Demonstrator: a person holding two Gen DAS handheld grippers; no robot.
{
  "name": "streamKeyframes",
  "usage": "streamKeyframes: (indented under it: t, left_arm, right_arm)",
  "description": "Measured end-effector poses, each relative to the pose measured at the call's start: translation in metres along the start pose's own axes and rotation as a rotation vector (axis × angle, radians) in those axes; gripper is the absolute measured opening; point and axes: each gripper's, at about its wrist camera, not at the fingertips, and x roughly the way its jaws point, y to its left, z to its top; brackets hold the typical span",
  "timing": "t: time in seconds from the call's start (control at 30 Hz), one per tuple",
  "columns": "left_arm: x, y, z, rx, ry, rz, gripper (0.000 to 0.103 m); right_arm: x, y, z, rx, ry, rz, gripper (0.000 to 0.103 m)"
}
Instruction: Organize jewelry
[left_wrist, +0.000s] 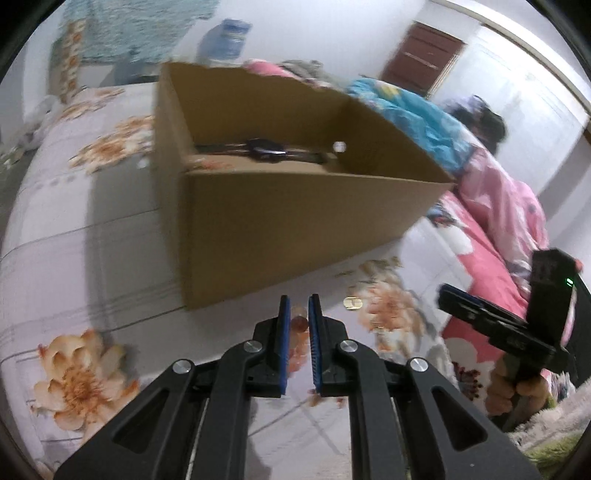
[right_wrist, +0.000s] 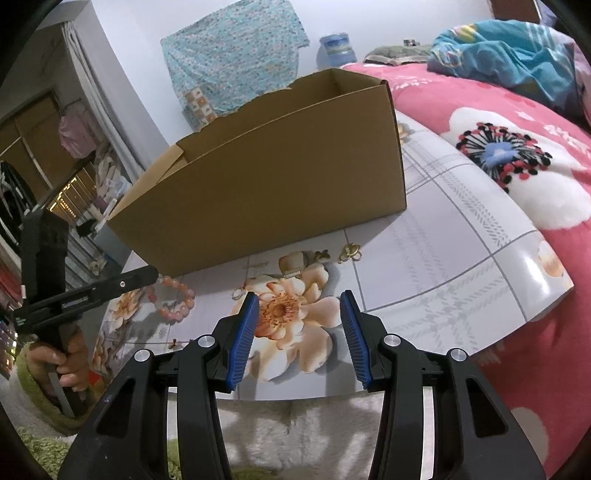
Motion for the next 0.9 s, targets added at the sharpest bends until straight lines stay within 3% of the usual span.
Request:
streamKeyframes:
  t: [0.03,0.1,0.2,0.3,0.4,0.57,0.7,0.9]
  left_arm:
    - [0.001,0.003,0.001,-0.006,0.004,0.015,0.01]
    - [0.002,0.008,0.0,-0.017,0.008,0.028,0.024]
    - [-0.002,0.006,-0.001,-0.005,-0.016,0.057,0.031]
    - [-0.007,-0.003,-0.001,0.04,-0.04,0.064,0.032]
    - [-0.008,-0.022,-0.002,0.123,-0.045,0.025,0.032]
    - [0.013,-0.068,-0.015,0.294,0.021,-0.051,0.032]
    - [0.035,-0.098,-0.025,0.416,0.086,-0.042,0.032]
    - [0.054,-0.112,-0.026,0.463,0.133,-0.033,0.032]
  right_arm:
    - [0.0,0.001,-0.001,0.001,0.001,-0.001,0.043]
    - [0.0,0.003,-0.002,-0.001,0.002,-0.003,0.043]
    - [-0.001,0.006,-0.004,-0.012,0.004,-0.009,0.043]
    - [0.0,0.008,-0.004,-0.019,0.005,-0.013,0.043]
    - [0.001,0.008,-0.002,-0.017,0.002,-0.021,0.043]
    - [0.001,0.005,-0.002,-0.007,-0.002,-0.038,0.041]
    - [0.003,0.002,-0.003,-0.001,0.006,-0.044,0.041]
    - [0.006,-0.002,-0.004,0.004,0.014,-0.042,0.041]
